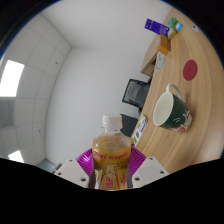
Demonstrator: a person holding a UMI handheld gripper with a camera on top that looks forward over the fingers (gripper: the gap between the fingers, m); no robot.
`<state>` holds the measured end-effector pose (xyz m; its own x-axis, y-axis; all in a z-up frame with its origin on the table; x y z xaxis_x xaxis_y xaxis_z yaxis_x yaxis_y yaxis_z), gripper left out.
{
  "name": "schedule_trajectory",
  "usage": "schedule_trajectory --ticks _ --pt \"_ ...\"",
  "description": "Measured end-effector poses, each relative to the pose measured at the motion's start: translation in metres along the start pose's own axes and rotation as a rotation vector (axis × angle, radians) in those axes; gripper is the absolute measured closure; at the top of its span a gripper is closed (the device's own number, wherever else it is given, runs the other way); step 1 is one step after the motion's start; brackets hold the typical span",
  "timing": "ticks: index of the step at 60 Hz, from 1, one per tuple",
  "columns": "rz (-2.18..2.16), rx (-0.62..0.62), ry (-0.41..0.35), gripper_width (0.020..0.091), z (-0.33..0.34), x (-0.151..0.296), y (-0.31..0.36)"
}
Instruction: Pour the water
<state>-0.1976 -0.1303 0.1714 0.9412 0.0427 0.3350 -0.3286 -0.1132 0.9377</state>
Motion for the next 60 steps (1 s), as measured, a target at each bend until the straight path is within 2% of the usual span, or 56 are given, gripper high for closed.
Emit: schedule_trajectory --ticks 11,15,23,27,34,41,47,52,53,60 --pt "-0.5 -0.025 -0.027 0.0675 -0.03 0.024 -0.013" --pt "-0.63 -0.046 -0.017 0.0676 -0.034 0.025 -0.016" --pt "-0.804 -0.066 -0.043 0.0673 -0.035 0.031 -0.022" --pt "-0.807 -0.08 -0.057 0.0672 -0.044 0.028 -0.029" --pt "-0.766 -0.083 -0.027 0.0674 -0.044 0.022 -0.026" --pt "-0.538 -0.034 -0.012 0.0673 -0.04 0.027 -0.006" --pt "-0.156 0.096 -0.094 0.0669 -0.027 0.068 0.041" --pt "0.231 0.19 -0.231 0.0662 -0.01 0.115 0.066" --pt "0.285 0.21 -0.254 0.0662 -0.005 0.141 0.069" --pt "0.721 0.161 -0.435 0.0655 -0.009 0.202 0.072"
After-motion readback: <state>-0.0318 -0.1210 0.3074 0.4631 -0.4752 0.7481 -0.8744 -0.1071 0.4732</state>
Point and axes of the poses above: the point between the fingertips, and its own axes, seen from behind it with the camera up: y to the left, x up, z backward, against the way the camera looks, the point moved 8 cm from there along z, backward, against the way the camera looks, and after that the axes turned 9 degrees about -y, right-handed, at the moved point
